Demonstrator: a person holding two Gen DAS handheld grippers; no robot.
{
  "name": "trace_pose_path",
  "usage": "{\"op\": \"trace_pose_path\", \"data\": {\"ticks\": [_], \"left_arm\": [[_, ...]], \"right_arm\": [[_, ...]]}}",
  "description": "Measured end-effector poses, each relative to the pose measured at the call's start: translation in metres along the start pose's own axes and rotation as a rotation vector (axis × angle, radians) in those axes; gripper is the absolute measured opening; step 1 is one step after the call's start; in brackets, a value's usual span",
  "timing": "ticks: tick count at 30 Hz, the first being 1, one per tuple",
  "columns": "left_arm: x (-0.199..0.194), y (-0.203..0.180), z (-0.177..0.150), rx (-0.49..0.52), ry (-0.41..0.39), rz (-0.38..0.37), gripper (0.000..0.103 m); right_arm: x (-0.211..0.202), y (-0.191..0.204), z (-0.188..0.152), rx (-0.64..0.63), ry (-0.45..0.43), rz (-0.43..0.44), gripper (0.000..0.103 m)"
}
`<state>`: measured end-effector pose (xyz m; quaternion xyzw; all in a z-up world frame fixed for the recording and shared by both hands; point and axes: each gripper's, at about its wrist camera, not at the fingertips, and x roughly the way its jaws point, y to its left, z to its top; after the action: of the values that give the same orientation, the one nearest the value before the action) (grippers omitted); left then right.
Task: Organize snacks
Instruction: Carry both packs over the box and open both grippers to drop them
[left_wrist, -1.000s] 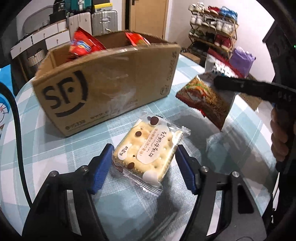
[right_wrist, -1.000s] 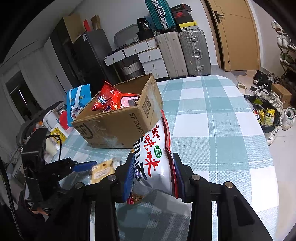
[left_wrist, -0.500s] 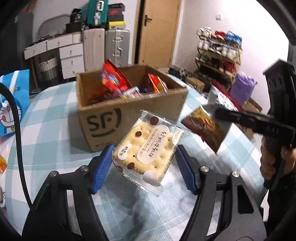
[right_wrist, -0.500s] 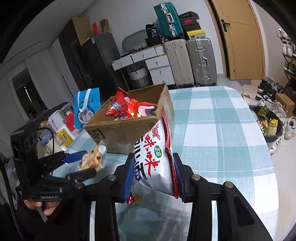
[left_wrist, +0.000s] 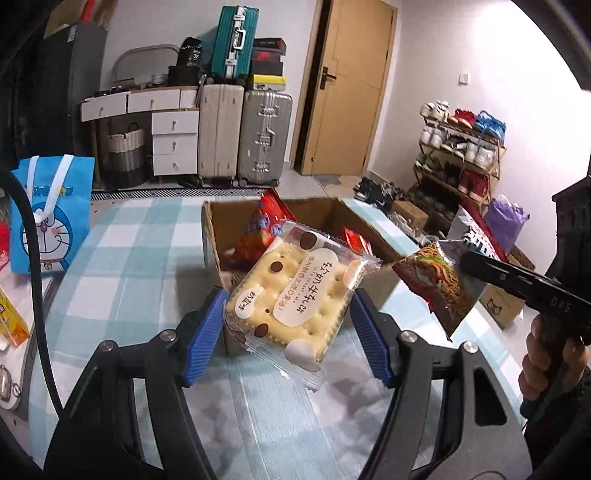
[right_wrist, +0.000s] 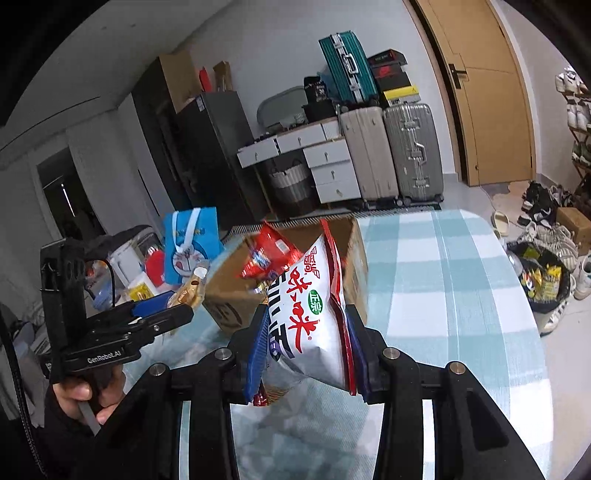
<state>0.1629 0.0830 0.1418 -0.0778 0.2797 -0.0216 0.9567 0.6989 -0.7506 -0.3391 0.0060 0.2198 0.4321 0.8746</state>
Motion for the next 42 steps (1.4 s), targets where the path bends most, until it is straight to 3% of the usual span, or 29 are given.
{"op": "trace_pose_path", "data": {"ticks": [10, 18, 28, 42], "left_arm": [[0.018, 0.009, 0.037, -0.005, -0.042, 0.066, 0.066], [0.057, -0.002, 0.047, -0.011, -0.024, 0.083, 0.066], [0.085, -0.021, 0.043, 0.021, -0.013, 0.116, 0.066], [0.126, -0.012, 0.039, 0.009, 0.016, 0.129, 0.066]], "right_arm": [[0.022, 0.021, 0.040, -0.022, -0.047, 0.002, 0.039], [0.051, 0.022, 0.061, -0.011, -0.043, -0.020, 0.039], [0.082, 0.011, 0.064, -0.003, -0.006, -0.048, 0.039], [0.101, 0.001, 0.064, 0.010, 0.012, -0.052, 0.039]]}}
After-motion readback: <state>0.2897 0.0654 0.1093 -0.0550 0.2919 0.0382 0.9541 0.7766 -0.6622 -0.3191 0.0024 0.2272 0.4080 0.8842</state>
